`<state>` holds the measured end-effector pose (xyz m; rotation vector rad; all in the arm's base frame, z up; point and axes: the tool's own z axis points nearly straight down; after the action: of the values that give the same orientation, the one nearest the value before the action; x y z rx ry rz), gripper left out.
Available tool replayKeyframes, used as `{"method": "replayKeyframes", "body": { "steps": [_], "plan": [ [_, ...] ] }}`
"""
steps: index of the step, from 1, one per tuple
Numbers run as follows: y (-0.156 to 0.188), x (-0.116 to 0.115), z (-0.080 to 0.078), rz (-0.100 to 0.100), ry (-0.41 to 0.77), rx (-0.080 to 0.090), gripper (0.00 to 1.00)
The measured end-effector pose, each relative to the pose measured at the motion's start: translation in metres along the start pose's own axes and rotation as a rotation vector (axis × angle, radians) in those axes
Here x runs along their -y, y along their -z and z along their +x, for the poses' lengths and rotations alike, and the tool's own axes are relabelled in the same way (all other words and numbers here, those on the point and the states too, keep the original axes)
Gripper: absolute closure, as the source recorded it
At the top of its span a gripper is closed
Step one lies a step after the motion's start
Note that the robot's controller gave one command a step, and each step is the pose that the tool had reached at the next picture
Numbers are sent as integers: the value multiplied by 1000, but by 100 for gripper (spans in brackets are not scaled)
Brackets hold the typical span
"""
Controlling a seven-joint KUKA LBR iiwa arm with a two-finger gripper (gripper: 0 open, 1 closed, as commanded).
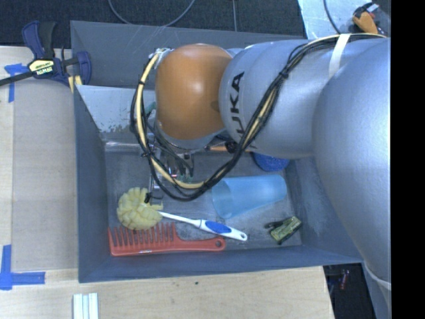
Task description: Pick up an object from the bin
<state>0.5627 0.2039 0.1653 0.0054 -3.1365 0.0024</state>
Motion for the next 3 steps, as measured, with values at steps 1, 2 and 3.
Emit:
{"method": "replayKeyframes", "body": {
  "steps": [1, 2, 3],
  "plan": [
    [5, 1, -2, -2, -4, 8, 0],
    [-96, 15, 10, -3, -97, 3, 0],
    [-35, 22, 16, -10, -164, 23, 0]
  ]
}}
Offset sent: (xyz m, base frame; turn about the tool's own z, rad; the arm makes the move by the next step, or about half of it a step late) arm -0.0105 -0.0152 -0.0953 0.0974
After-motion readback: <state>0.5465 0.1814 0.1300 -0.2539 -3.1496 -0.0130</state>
